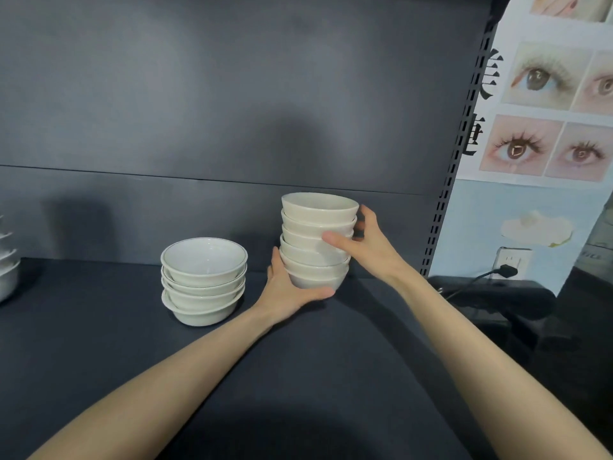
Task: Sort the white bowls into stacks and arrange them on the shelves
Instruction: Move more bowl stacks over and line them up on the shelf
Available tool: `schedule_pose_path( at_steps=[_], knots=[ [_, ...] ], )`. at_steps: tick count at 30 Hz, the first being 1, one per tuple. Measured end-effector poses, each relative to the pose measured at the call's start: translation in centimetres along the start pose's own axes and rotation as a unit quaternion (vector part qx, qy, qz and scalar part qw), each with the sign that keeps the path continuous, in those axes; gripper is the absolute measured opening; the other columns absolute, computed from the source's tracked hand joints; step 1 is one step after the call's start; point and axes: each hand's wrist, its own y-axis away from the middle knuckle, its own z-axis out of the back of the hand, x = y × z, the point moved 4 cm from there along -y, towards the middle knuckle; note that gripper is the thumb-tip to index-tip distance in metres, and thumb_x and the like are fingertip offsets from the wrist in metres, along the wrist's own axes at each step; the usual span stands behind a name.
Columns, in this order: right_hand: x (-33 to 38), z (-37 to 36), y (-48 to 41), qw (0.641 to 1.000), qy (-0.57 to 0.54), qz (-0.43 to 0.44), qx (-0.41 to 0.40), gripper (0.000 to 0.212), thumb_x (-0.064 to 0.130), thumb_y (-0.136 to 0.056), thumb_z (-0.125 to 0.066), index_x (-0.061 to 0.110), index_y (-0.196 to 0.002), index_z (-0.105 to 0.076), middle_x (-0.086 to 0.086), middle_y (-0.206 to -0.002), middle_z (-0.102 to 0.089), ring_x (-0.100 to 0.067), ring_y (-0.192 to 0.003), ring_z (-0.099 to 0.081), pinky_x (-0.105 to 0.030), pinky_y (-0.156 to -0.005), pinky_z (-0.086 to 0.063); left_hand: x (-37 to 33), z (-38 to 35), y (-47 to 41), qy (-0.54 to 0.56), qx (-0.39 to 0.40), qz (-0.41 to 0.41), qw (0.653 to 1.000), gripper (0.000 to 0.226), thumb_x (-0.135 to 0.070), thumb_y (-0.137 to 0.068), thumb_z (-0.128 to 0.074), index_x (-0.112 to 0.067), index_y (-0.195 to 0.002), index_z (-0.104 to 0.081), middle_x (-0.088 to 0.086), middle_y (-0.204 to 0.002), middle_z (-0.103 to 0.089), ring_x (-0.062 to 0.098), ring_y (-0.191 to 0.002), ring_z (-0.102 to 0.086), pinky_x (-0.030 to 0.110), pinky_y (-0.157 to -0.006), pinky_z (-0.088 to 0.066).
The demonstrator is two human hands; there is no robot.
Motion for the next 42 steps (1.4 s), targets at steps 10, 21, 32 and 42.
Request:
schedule_pose_path(
  at_steps=[10, 21, 32, 42],
  knots=[
    [-1.1, -0.7, -2.6, 0.996, -0.085, -0.016, 0.032, 0.088, 0.032, -0.074, -0.081, 0.021, -0.141, -0.026, 0.021, -0.12, -0.052, 0.006, -0.106, -0.054, -0.02, -0.079, -0.05, -1.2, 0.0, -1.8, 0.087, 0.003, -0.089, 0.992, 0.109, -0.018, -0.044, -0.097, -0.014, -0.136, -0.038, 0.002, -0.128, -0.062, 0.017, -0.115, -0.062, 0.043, -0.093, -0.054],
    [-1.9, -0.7, -2.6, 0.994, -0.108, -0.002, 0.007, 0.092, 0.042, -0.06, -0.08, 0.024, -0.136, -0.032, 0.014, -0.123, -0.057, -0.002, -0.11, -0.058, -0.029, -0.09, -0.051, -2.4, 0.1, -0.9, 0.063, 0.003, -0.085, 0.994, 0.089, -0.011, -0.045, -0.093, -0.013, -0.125, -0.053, 0.003, -0.115, -0.07, 0.021, -0.107, -0.067, 0.041, -0.088, -0.057],
    [3.2, 2.0, 2.2, 0.993, -0.107, 0.052, 0.004, 0.084, 0.047, -0.061, -0.078, 0.028, -0.131, -0.035, 0.018, -0.116, -0.058, 0.005, -0.099, -0.059, -0.02, -0.076, -0.05, -7.6, 0.0, 4.8, 0.056, -0.016, -0.123, 0.991, 0.084, -0.005, -0.053, -0.092, -0.018, -0.127, -0.053, -0.004, -0.116, -0.069, 0.011, -0.107, -0.066, 0.031, -0.088, -0.056],
    [12.9, -1.1, 8.0, 0.987, -0.115, 0.111, 0.03, 0.087, 0.051, -0.06, -0.08, 0.026, -0.131, -0.036, 0.016, -0.116, -0.059, -0.001, -0.101, -0.061, -0.027, -0.078, -0.052, -11.8, 6.5, 14.0, 0.039, -0.122, -0.126, 0.984, 0.085, -0.018, -0.052, -0.095, -0.025, -0.121, -0.045, -0.016, -0.108, -0.062, 0.0, -0.094, -0.062, 0.007, -0.066, -0.05]
  ],
)
